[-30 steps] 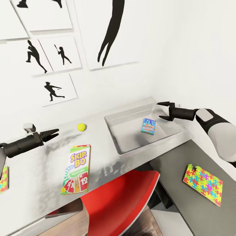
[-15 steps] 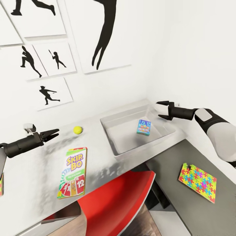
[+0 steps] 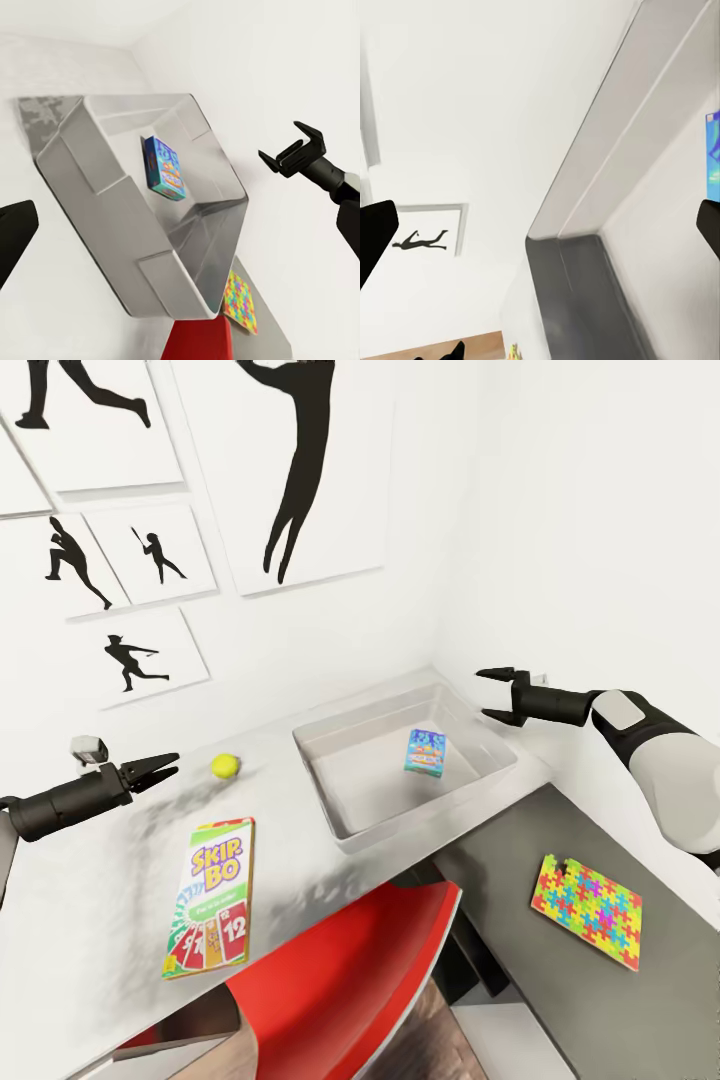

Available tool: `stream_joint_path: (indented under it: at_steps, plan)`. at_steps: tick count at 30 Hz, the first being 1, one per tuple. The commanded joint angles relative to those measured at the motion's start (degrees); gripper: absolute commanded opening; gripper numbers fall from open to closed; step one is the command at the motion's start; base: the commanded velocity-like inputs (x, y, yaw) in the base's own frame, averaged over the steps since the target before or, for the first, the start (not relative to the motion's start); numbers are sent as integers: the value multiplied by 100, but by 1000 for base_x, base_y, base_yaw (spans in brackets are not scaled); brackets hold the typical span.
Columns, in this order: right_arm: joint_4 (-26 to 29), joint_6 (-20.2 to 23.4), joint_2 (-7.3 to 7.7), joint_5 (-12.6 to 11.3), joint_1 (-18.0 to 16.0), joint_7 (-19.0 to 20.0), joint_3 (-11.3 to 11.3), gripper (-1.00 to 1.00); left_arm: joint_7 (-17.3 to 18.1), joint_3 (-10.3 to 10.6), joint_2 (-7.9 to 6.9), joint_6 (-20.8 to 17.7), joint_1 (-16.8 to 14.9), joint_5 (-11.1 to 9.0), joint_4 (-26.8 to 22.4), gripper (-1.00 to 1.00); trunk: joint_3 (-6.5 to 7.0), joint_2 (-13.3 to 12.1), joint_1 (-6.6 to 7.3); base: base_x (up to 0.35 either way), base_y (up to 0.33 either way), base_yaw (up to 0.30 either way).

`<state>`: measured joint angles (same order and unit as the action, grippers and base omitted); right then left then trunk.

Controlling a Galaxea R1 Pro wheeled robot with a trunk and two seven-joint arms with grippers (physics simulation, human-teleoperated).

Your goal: Put all the toys in the child's room - the three board games (two on the bed and one on the table), the two jigsaw puzzles on the table, and the tennis ball on the table - inside the toy box on the table in the child's room.

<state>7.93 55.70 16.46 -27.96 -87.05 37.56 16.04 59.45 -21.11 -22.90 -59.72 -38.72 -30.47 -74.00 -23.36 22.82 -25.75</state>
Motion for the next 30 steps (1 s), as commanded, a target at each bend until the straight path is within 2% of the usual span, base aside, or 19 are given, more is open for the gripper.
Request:
stream_joint_path:
  at_steps: [1, 20, 30]
  plan:
    - [-2, 18, -1, 46, -5, 22, 32, 100, 23, -4, -2, -22, -4, 10, 0, 100, 0, 10, -3, 0, 0, -99]
    - [-2, -6, -9, 53, -5, 15, 25, 100, 32, -15, -4, -22, -4, -2, 0, 100, 164, 10, -3, -114, 1, -99]
    - [-2, -7, -11, 53, -5, 11, 17, 100, 32, -16, -4, -22, -4, -2, -3, 100, 250, 10, -3, -164, 92, -106]
